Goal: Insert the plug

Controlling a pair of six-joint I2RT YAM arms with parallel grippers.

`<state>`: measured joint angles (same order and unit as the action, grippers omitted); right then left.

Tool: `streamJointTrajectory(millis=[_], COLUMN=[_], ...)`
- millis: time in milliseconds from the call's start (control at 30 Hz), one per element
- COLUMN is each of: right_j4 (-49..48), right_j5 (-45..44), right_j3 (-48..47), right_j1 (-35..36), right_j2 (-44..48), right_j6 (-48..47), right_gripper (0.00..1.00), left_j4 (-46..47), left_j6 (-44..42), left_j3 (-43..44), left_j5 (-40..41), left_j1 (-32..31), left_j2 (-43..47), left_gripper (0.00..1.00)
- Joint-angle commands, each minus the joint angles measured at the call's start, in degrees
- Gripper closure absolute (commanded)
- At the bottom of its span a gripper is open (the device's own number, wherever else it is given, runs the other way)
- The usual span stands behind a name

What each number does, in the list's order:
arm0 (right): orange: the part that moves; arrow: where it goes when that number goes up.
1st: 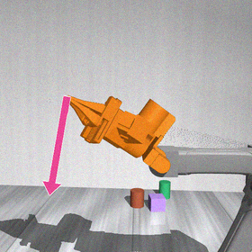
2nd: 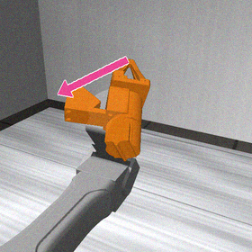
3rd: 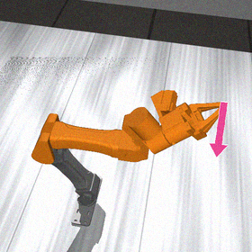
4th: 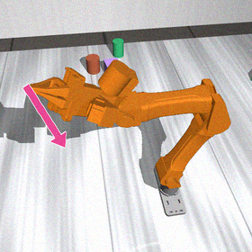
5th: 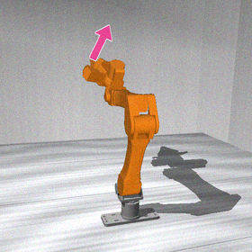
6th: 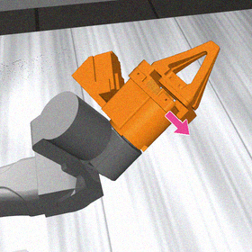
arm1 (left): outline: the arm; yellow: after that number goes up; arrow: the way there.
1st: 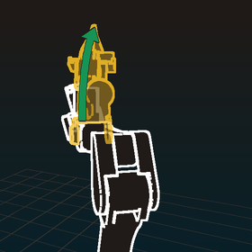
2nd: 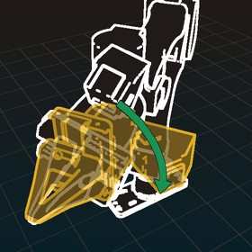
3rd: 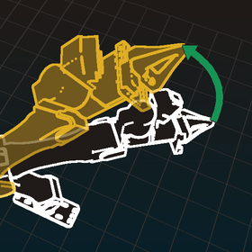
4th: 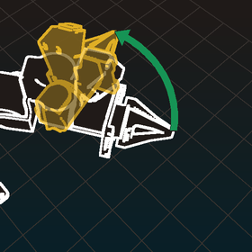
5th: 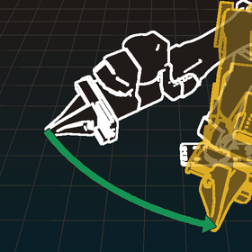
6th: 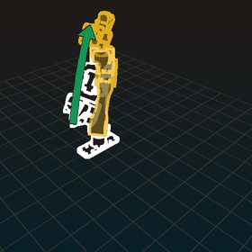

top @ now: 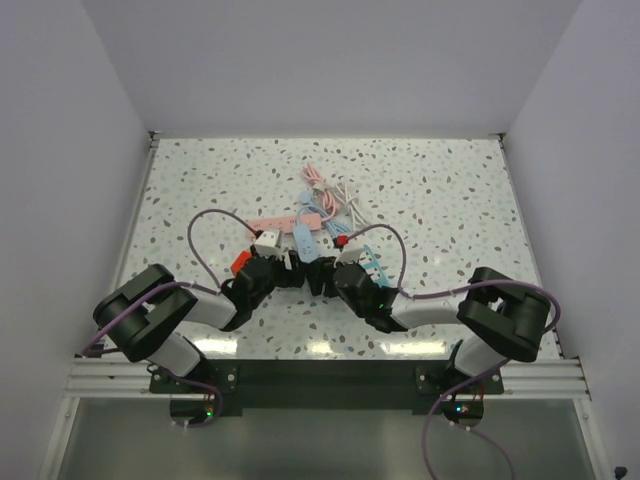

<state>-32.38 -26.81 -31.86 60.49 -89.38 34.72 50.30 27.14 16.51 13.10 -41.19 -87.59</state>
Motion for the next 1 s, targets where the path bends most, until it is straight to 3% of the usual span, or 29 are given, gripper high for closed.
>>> streamJointTrajectory(millis=[0,500,967], right_j4=[6.62,14.27,24.64], right_j5=[-4.04,-6.85,-7.21], right_j3=[-4.0,-9.36,-20.34], right_j1=[1.91,2.79,2.79], right_j2=[-3.16,-7.38,-17.13], right_j6=[-1.23,-2.99,-4.92], right_gripper=[1.0,1.0,1.0], left_j4=[0.14,-5.91,-10.14], left_j6=[-1.91,-3.58,-3.76], left_j3=[-1.13,-2.45,-4.03], left_j5=[-0.45,2.36,-4.48], left_j1=[-0.12,4.18,15.87], left_j2=[1.28,13.67,24.83], left_gripper=[0.2,0.18,0.17])
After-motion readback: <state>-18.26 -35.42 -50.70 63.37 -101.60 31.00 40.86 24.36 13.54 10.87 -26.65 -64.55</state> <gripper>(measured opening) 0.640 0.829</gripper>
